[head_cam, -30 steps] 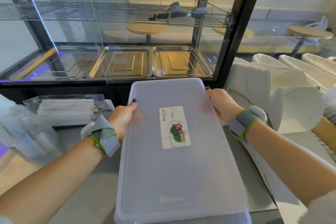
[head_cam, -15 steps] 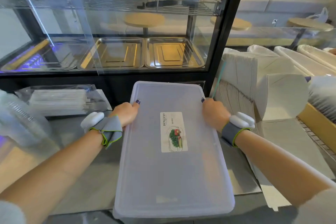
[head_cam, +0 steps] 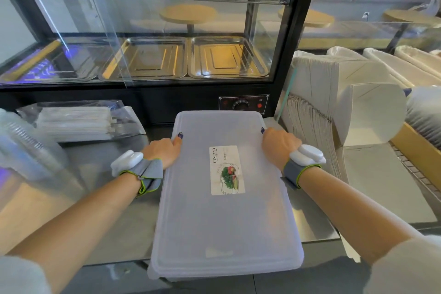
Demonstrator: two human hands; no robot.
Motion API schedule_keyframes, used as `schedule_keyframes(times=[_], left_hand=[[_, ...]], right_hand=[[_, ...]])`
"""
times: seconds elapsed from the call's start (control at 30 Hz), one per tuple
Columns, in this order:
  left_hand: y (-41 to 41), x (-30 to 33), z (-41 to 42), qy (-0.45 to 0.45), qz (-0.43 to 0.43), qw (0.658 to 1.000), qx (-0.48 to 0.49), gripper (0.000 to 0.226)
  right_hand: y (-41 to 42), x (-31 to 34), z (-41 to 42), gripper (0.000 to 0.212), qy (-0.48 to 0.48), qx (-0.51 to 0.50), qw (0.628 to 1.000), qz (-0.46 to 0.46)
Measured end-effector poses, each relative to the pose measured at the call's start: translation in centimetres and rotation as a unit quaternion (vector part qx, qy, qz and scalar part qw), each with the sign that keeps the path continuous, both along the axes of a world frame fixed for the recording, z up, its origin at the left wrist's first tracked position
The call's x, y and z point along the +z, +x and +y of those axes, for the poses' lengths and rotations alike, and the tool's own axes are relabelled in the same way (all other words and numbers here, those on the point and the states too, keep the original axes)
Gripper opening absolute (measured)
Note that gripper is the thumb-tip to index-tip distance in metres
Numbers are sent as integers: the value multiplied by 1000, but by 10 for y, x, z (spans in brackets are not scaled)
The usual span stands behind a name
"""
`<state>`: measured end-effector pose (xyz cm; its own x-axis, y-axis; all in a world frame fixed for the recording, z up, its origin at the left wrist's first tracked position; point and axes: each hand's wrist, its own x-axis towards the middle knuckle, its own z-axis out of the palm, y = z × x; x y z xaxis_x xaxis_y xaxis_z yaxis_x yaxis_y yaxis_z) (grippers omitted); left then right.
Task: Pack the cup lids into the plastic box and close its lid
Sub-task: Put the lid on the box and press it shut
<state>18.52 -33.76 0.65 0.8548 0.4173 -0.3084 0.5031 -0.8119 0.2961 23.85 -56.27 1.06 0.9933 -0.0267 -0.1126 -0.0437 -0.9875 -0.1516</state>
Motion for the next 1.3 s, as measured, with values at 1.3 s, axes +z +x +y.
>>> schedule_keyframes(times=[1.3], left_hand=[[98,-8,75,-382,-133,891,207,60]], right_hand=[[119,-6,65,67,263,-70,957,97]])
